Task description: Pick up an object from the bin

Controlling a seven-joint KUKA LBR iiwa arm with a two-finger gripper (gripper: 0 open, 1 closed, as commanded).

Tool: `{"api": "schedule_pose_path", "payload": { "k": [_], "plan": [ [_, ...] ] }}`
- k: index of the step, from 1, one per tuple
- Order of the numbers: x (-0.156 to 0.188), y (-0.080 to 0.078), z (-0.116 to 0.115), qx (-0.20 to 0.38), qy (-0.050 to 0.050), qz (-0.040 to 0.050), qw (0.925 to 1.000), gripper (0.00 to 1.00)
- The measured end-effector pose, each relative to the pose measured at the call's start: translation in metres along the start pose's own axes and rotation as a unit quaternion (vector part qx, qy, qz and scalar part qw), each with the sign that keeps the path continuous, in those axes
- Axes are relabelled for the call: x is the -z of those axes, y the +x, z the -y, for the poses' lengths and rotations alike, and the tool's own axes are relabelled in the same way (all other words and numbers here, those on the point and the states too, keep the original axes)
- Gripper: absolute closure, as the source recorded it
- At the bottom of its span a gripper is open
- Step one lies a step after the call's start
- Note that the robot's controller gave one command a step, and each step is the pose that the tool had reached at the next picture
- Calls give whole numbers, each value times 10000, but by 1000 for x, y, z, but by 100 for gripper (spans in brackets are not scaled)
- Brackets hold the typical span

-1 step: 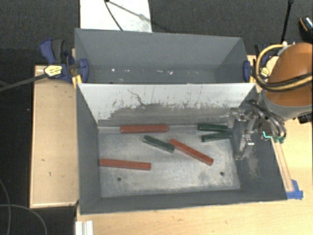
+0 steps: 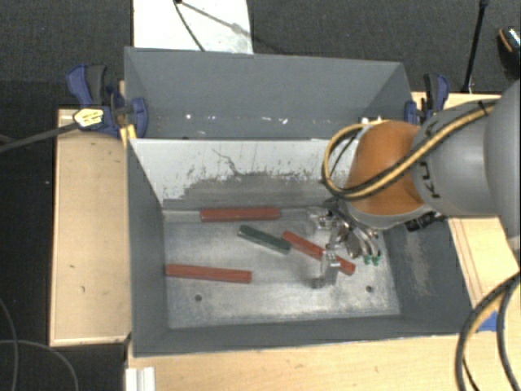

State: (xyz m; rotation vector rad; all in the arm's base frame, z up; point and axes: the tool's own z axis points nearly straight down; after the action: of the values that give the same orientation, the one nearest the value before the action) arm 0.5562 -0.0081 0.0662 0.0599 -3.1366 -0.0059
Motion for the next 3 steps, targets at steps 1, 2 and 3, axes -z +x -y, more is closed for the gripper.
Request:
{"api": "schedule_pose_path", "payload": {
  "k": [1,2,3],
  "plan": [
    [36,-4,-25,-45,10,56,10000,0],
    [41,11,3,-475,18,21,9989,0],
    [3,27,11,-1519,14,18,9884,0]
  ]
}}
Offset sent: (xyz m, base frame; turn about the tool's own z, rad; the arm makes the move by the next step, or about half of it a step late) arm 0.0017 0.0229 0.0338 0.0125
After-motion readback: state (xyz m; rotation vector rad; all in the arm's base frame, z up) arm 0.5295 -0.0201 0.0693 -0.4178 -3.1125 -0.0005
